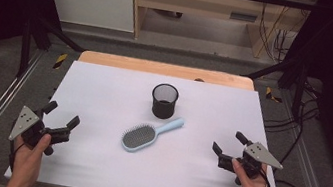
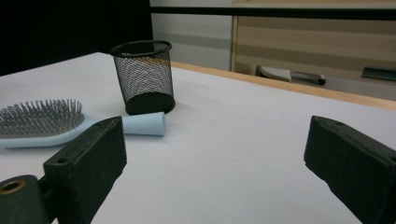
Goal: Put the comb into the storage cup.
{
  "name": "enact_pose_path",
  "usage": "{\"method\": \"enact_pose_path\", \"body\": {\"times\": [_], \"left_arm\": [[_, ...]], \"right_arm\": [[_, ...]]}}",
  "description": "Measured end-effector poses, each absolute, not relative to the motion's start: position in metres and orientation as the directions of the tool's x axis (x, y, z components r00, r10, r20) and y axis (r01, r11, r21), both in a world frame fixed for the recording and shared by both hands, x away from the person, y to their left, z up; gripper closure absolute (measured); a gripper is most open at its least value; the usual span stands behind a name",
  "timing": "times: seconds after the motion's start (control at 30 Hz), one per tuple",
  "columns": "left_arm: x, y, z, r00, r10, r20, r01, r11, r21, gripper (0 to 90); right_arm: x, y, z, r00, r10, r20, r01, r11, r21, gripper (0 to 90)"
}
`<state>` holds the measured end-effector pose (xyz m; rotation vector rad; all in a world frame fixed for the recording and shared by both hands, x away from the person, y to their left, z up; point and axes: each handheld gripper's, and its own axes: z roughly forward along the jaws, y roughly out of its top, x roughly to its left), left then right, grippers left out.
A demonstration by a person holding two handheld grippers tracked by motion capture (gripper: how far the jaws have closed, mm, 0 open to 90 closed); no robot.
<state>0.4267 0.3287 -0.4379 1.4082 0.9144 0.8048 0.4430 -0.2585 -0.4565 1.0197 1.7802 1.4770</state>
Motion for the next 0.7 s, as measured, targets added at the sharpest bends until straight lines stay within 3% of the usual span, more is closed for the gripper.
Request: {"method": "enact_pose_path", "body": {"times": [0.57,0.7], "left_arm": [[0.426,0.321,-0.439,0.467,0.884,-0.022,0.075,-0.015,0.997,1.0],[0.426,0.321,-0.44,0.464,0.885,-0.023,0.077,-0.015,0.997,1.1]], "right_arm": [[0.445,-0.239,-0.457,-0.487,0.872,0.054,0.288,0.102,0.952,5.8],[0.451,-0.227,-0.452,-0.491,0.871,0.015,0.34,0.176,0.924,26.6]]}}
